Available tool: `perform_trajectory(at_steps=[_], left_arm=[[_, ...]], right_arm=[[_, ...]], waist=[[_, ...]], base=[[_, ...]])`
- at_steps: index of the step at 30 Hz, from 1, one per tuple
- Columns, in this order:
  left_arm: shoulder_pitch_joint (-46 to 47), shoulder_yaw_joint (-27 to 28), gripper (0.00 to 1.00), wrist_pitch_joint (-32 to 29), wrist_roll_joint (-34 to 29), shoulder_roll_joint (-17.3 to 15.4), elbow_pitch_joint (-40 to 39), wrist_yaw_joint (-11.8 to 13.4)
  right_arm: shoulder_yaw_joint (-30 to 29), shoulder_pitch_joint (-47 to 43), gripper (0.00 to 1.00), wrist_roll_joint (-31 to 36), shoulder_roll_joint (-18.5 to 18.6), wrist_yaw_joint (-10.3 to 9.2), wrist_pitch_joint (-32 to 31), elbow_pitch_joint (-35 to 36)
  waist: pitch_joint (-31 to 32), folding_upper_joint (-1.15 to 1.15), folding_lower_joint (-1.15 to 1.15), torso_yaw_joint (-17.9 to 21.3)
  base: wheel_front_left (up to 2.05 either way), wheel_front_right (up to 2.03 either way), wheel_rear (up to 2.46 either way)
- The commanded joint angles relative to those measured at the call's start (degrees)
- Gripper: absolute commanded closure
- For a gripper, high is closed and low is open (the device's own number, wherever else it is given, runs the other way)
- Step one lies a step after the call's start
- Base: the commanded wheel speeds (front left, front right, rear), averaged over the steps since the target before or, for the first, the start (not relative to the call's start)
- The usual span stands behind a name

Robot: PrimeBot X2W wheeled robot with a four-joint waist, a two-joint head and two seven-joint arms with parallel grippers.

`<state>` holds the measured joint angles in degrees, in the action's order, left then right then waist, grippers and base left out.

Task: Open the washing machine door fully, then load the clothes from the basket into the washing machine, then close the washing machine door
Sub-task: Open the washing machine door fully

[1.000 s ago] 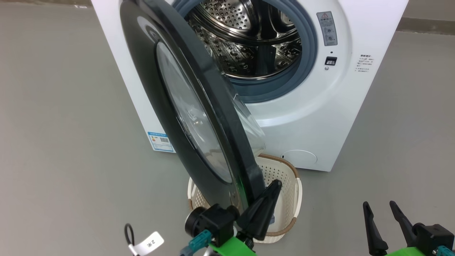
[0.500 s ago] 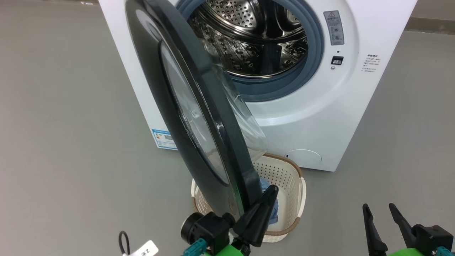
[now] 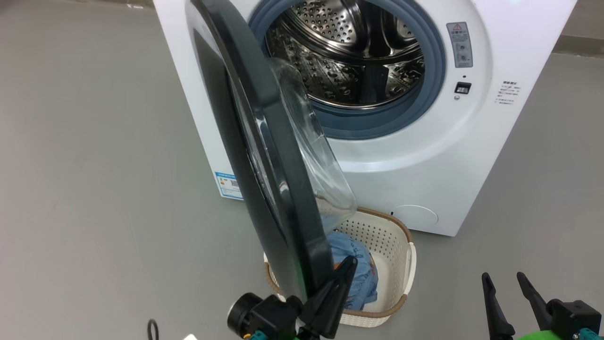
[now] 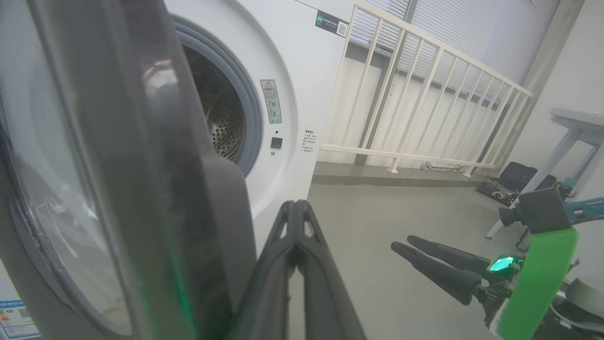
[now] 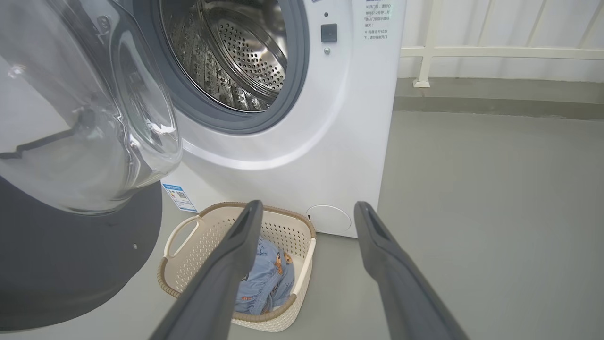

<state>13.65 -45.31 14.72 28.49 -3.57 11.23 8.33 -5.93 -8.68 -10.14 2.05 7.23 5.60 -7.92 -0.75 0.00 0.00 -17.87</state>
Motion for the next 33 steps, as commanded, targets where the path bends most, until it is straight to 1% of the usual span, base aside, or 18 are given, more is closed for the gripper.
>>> perform_trajectory(at_steps=[1,16,23,33], left_arm=[[1.14,4.33,1.00,0.28,-0.55,-2.85,-0.42,2.68],[-0.20,3.23,1.00,0.15,-1.98,-4.39,-2.83,4.22],[-0.89,3.60,1.00,-0.22,-2.04,-5.63,-4.02,5.27],[-1.97,3.58,1.00,-1.25,-1.94,-7.15,-5.35,6.27]], right_arm=[[1.23,1.55,0.00,-0.21,0.83,0.25,-0.12,1.27],[1.54,1.32,0.00,-0.41,0.83,0.25,-0.35,0.10],[1.00,1.32,0.00,-0.26,0.83,0.25,-0.29,-0.24],[0.79,0.91,0.00,-0.78,0.83,0.25,0.10,-1.38]], waist=[[-0.01,0.00,0.00,-0.37],[0.47,0.00,0.00,-3.01],[0.23,0.00,0.00,-5.84],[1.62,0.00,0.00,-10.34]], base=[[0.00,0.00,0.00],[0.00,0.00,0.00],[0.00,0.00,0.00],[0.00,0.00,0.00]])
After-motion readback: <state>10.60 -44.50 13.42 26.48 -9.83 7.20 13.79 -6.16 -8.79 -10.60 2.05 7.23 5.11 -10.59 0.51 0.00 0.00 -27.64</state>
